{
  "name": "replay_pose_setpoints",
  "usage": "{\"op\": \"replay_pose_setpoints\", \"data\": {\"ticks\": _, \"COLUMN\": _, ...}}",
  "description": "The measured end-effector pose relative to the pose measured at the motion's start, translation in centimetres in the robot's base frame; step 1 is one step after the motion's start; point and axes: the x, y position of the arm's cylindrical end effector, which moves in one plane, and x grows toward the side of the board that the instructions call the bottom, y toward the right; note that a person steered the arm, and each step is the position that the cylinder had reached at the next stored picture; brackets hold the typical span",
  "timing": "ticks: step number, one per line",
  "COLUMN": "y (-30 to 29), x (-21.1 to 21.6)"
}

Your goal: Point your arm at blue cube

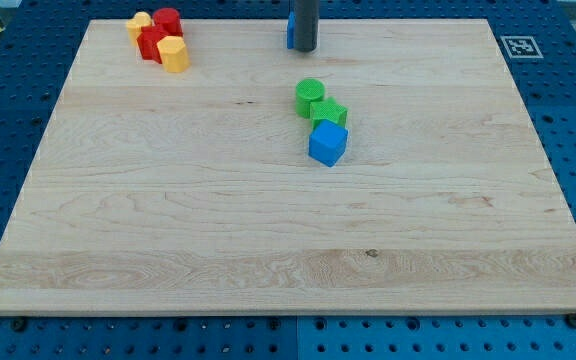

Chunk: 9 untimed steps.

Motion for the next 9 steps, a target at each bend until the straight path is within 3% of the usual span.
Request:
{"op": "replay_pose_setpoints", "data": {"ticks": 2, "y": -0.4, "x": -0.1}}
{"op": "replay_pose_setpoints", "data": {"ticks": 4, "y": 0.5, "x": 6.2}}
{"op": "replay_pose_setpoints", "data": {"ticks": 6, "y": 1.0, "x": 6.2}}
{"op": "replay_pose_setpoints", "data": {"ticks": 7, "y": 4.7, "x": 7.4}}
{"op": "replay_pose_setpoints", "data": {"ticks": 8, "y": 8.5, "x": 12.2}}
{"op": "replay_pose_setpoints", "data": {"ticks": 9, "y": 8.7, "x": 16.4}}
